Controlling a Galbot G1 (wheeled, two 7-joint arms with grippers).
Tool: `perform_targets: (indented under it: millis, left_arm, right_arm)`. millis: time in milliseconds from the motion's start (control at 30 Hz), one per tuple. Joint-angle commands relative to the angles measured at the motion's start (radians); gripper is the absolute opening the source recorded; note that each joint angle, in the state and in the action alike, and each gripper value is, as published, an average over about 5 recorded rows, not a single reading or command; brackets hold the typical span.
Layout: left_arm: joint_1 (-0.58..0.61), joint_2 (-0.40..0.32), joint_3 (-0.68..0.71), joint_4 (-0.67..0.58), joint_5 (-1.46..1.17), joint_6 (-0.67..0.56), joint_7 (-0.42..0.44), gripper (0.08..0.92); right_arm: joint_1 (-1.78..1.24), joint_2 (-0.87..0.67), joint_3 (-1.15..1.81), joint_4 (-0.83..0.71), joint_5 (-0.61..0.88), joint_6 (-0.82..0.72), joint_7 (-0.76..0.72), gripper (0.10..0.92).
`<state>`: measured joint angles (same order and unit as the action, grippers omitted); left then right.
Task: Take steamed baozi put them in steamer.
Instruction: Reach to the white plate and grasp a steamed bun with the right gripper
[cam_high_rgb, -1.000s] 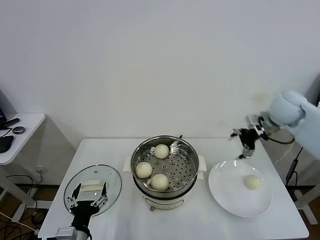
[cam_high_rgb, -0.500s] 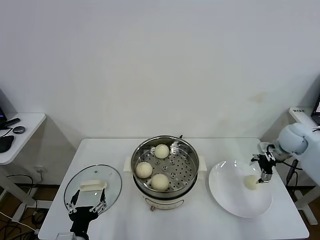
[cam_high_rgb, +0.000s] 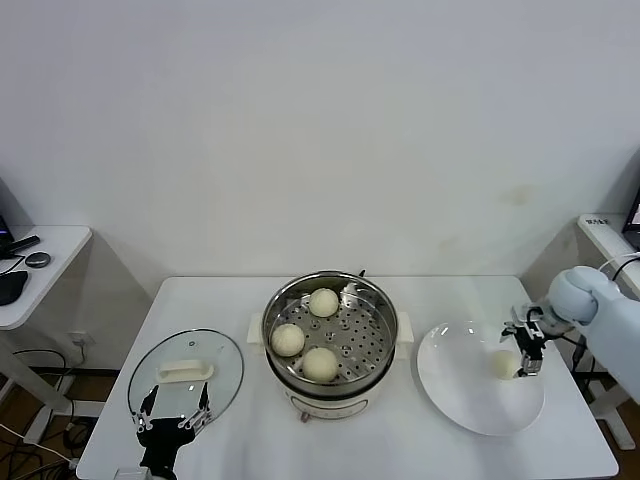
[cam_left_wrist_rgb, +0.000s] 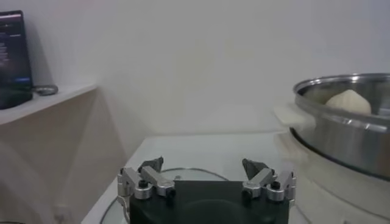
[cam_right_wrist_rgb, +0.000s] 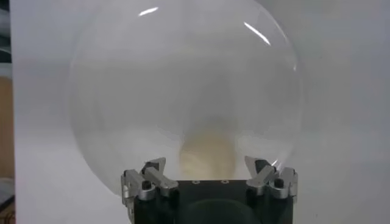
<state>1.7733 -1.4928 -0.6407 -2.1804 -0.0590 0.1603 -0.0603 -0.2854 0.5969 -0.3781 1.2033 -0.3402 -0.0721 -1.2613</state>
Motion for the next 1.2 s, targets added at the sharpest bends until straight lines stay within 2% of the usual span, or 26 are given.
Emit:
perform_targets:
  millis: [33,700,1200]
  left_arm:
    - [0.0,0.001,0.0,0.009,0.001,-0.001,0.001,0.823]
    - [-0.024,0.004,-0.002,0.041,-0.001,0.001,0.004,0.823]
    - [-0.036,0.008,-0.001,0.061,-0.003,0.001,0.004,0.823]
  right_arm:
    - [-0.029,0.059,0.018,-0.066,-0.085,0.046,0.046,0.823]
    - [-0.016,0.084,0.008,-0.113,-0.088,0.033,-0.004,0.823]
    - [-0.023,0.086,0.009,-0.124,-0.093,0.033,0.024,0.823]
